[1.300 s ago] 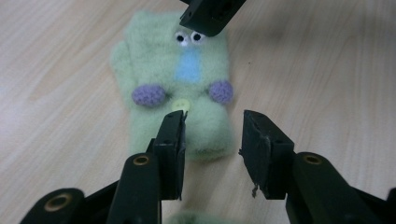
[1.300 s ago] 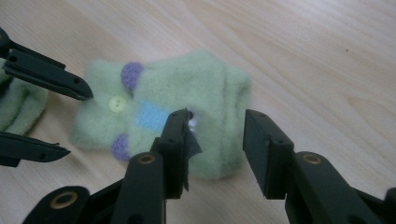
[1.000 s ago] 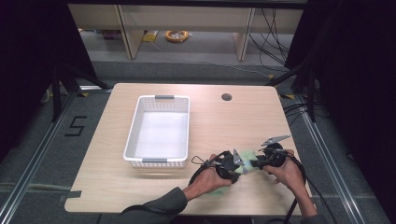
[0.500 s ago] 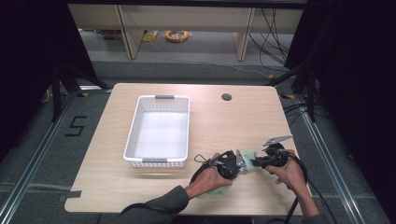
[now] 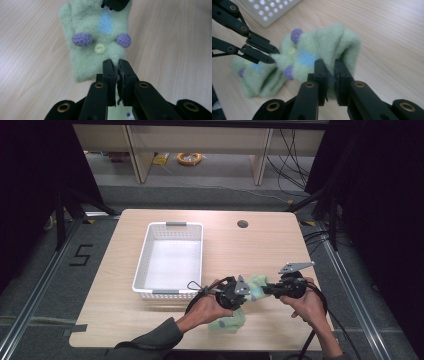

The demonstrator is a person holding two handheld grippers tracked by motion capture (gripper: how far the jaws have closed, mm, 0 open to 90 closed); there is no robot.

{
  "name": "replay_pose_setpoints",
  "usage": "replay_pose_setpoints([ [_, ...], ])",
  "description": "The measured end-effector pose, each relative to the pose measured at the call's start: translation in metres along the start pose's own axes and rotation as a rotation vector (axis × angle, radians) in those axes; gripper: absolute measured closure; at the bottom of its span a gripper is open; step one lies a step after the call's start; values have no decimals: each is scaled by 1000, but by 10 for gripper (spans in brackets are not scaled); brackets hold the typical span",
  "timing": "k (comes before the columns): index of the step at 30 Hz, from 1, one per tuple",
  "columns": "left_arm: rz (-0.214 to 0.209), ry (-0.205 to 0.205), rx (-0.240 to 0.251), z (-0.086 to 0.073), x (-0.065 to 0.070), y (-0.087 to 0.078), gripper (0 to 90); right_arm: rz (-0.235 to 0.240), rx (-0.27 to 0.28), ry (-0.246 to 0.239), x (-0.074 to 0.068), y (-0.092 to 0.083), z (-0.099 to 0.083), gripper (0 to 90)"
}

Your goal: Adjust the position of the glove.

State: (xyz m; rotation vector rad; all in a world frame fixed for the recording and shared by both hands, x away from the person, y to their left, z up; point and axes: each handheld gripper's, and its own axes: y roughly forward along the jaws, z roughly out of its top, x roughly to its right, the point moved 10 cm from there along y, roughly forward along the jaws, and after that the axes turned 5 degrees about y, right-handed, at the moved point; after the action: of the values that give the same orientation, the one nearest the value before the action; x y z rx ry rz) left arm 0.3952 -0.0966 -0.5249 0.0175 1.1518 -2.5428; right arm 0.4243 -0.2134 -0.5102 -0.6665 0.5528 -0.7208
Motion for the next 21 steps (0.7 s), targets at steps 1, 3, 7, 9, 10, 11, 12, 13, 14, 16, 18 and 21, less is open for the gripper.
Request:
replay_pose_setpoints([
  [1,5,3,5,-3,1,-5,850,4,-1,-14,-6,-1,2,827],
  [3,7,4,2,-12,3,-15,849,13,-4,-32,-19,0,3,826],
  [7,-5,-17,14,-27,13,-30,849,48,-11,-43,-46,4,3,826],
  [9,-10,-15,17,-30,16,-34,849,60,-19,-44,-52,5,2,825],
  [10,-11,-14,15,-35,18,-39,849,80,-23,-59,-63,7,-2,824],
  [11,-13,-13,19,-37,19,-41,849,80,-23,-59,-63,7,-2,824],
  [12,-15,-10,12,-44,24,-47,848,98,-35,-66,-73,8,-6,823],
  [13,-15,-10,12,-44,24,-47,847,98,-35,-66,-73,8,-6,823],
  [14,-27,-11,8,-52,31,-51,847,115,-45,-67,-81,10,-11,822],
  [16,-32,-23,8,-58,37,-54,847,126,-54,-74,-87,13,-15,822],
  [18,-43,-33,2,-65,41,-53,847,138,-64,-74,-93,17,-20,820],
  [21,-62,-22,-41,-77,41,-52,846,158,-90,-64,-100,24,-27,815],
])
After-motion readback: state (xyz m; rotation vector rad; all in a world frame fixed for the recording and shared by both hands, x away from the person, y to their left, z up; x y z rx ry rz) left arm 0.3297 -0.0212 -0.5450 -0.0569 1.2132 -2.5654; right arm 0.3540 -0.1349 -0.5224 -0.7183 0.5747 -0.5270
